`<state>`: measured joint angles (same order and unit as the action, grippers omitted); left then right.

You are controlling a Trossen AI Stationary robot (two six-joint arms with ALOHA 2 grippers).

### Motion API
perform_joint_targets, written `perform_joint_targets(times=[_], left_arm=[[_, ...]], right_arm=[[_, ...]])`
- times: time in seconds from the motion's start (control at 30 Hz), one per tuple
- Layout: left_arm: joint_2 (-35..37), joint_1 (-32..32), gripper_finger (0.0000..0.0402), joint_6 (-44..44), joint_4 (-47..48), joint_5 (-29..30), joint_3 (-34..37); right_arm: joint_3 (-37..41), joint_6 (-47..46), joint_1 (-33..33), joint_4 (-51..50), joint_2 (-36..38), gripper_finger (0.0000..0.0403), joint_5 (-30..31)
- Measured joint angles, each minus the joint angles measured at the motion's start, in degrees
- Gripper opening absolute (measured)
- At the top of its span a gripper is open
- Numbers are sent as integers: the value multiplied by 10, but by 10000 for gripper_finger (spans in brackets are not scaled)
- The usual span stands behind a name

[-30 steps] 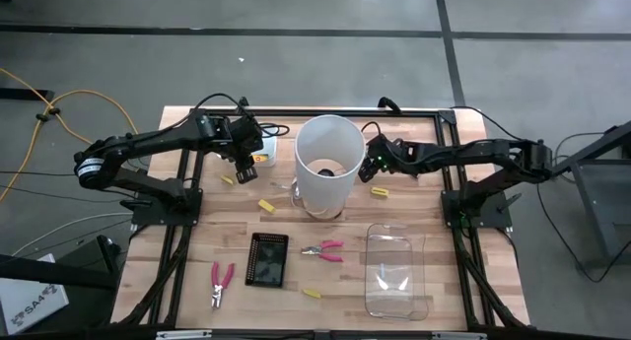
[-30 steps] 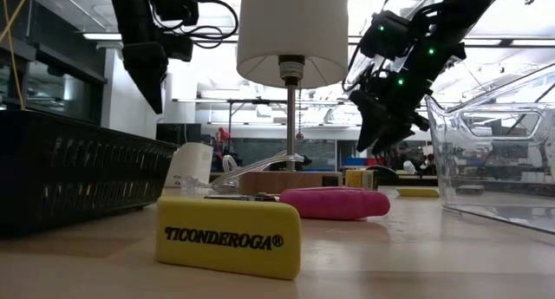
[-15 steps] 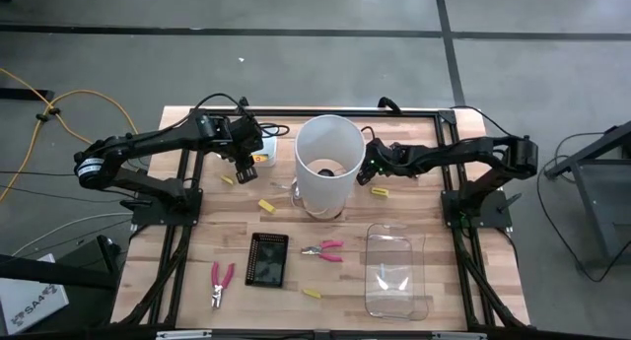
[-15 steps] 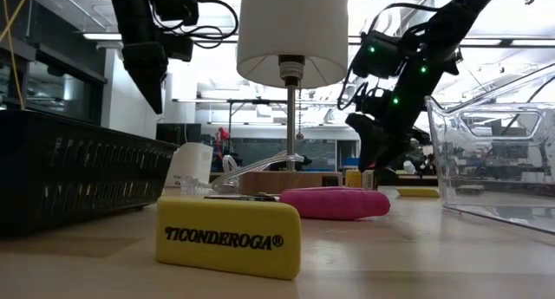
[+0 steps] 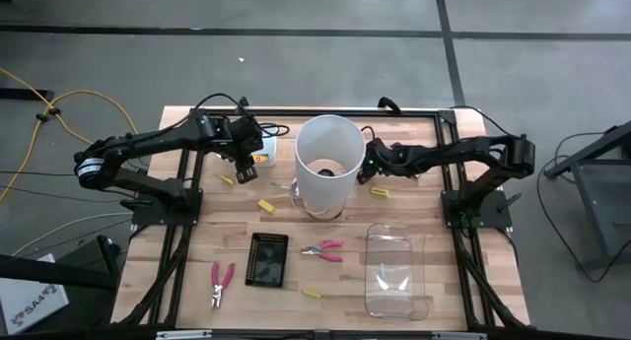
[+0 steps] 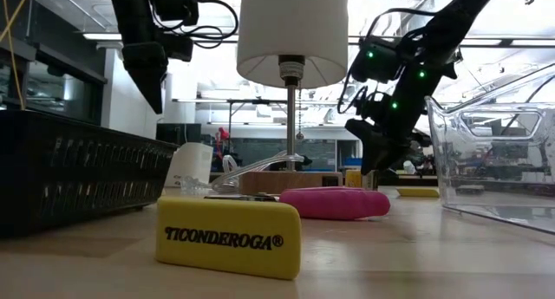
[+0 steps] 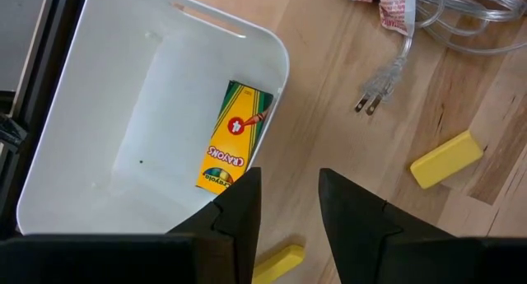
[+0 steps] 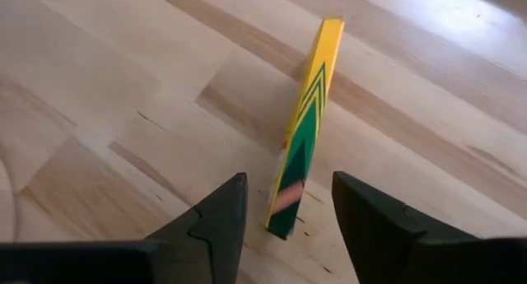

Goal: Pick & Place School Supplies
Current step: Put the crayon box into the white bin

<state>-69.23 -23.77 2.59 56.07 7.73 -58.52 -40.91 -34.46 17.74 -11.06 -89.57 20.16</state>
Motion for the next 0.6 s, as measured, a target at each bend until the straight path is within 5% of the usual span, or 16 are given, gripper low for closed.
perform_joint_targets(times=[0.6], left_arm=[[0,0,117,0,0,0,0]], right_arm=[[0,-3,0,29,-27,148,-6]])
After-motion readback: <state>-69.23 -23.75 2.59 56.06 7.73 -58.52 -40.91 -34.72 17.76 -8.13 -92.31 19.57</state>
